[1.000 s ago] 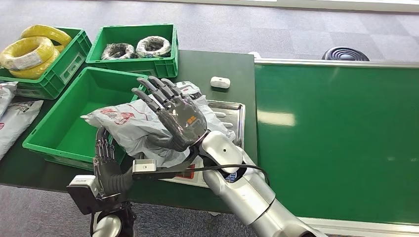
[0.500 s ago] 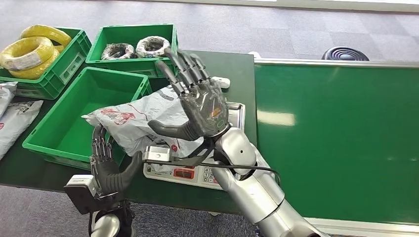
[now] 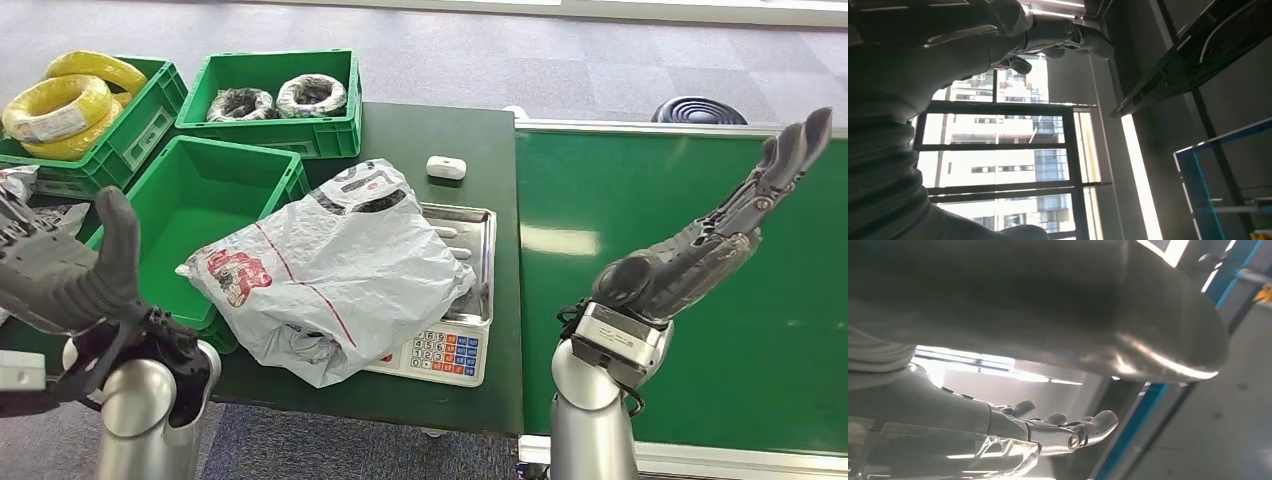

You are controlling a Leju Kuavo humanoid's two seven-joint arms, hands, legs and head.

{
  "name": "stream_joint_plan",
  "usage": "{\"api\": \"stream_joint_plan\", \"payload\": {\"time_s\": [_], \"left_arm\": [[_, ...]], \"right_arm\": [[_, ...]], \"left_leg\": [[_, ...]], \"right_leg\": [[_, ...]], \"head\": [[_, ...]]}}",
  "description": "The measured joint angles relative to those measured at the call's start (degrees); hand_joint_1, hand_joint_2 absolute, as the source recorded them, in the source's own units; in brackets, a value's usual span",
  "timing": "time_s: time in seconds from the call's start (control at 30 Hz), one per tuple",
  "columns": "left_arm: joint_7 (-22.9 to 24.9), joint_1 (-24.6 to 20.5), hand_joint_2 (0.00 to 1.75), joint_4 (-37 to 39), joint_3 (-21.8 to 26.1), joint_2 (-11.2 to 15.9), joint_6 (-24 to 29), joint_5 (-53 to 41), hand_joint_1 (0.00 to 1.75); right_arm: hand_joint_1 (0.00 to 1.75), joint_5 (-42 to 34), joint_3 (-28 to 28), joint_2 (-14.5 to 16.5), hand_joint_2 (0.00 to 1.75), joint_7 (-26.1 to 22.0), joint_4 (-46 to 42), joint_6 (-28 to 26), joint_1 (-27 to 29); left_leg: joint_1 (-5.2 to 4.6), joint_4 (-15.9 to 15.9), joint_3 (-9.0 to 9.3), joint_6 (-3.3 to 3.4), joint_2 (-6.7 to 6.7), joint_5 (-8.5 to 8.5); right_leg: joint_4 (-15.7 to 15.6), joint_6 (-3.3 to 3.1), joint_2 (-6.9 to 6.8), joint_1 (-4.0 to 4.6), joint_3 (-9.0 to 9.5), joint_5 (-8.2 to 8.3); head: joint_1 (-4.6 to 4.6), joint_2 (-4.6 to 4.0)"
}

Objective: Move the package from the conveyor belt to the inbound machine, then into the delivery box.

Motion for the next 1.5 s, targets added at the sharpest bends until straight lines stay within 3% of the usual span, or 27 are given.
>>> {"api": "stream_joint_plan", "payload": {"time_s": [0.2,0.33,0.4,0.57,0.7,0.87,1.07,1.23,1.5], "left_arm": [[8.5,-14.6,1.75,2.6,1.4,-0.2,-1.8,-5.2,0.0],[19.8,-23.9,1.75,9.8,-1.2,-1.8,-9.6,-22.6,0.0],[23.2,-27.0,1.75,14.6,-4.3,-2.5,-13.8,-31.2,0.0],[24.2,-30.6,1.75,22.6,-8.6,-3.9,-14.7,-35.8,0.0],[26.0,-32.3,1.75,28.3,-12.2,-4.4,-20.9,-44.4,0.0],[27.6,-35.0,1.75,47.9,-22.1,-7.4,-27.2,-64.0,0.0],[28.1,-36.5,1.75,67.6,-30.2,-9.9,-29.0,-68.5,0.0],[28.3,-37.9,1.75,74.4,-32.8,-10.5,-29.4,-68.9,0.0],[28.8,-38.2,1.75,80.0,-35.6,-10.4,-34.3,-71.7,0.0]], "right_arm": [[0.0,-5.1,-1.2,0.1,0.0,0.0,-0.2,0.0,4.1],[0.0,-5.4,-1.9,0.2,0.0,0.2,0.9,0.0,4.7],[0.0,-5.3,-2.2,0.2,0.0,0.6,1.0,0.0,4.9],[0.0,-5.2,-2.6,0.0,0.0,1.6,1.1,0.0,5.3],[0.0,-6.2,-2.8,-0.2,0.0,1.5,1.0,0.0,5.7],[0.0,-8.6,-0.6,-1.2,0.0,1.1,-1.3,0.0,7.4],[0.0,-9.4,1.3,-2.9,0.0,1.1,-3.2,0.0,10.0],[0.0,-9.5,1.9,-3.8,0.0,1.0,-3.8,0.0,10.7],[0.0,-9.4,2.8,-4.6,0.0,1.1,-4.4,0.0,11.2]], "left_leg": [[-0.01,0.0,0.05,0.0,0.06,0.02],[-0.02,0.0,0.04,0.0,0.02,0.02],[-0.06,0.0,0.04,0.01,0.06,0.01],[-0.07,0.0,-0.01,0.01,0.2,-0.01],[-0.06,0.0,-0.02,0.0,0.15,-0.01],[-0.1,0.0,-0.03,0.01,0.19,-0.01],[-0.11,0.0,-0.03,0.01,0.27,-0.02],[-0.06,0.0,-0.04,0.01,0.26,-0.01],[-0.07,0.0,-0.06,0.01,0.22,-0.01]], "right_leg": [[0.0,-0.02,0.02,-0.01,-0.01,0.05],[0.0,-0.01,0.01,-0.02,0.0,0.05],[0.0,-0.01,0.04,-0.06,0.02,0.05],[0.0,-0.01,0.25,-0.08,-0.15,0.09],[0.0,-0.02,0.22,-0.06,-0.23,0.07],[0.0,0.0,0.19,-0.11,-0.16,0.08],[0.0,0.01,0.26,-0.12,-0.21,0.09],[0.0,0.0,0.26,-0.06,-0.22,0.09],[0.0,0.0,0.25,-0.07,-0.18,0.08]], "head": [[0.01,0.0],[0.01,0.0],[0.02,0.0],[-0.01,0.0],[-0.01,0.0],[0.01,0.0],[-0.03,0.0],[-0.02,0.0],[-0.01,0.0]]}}
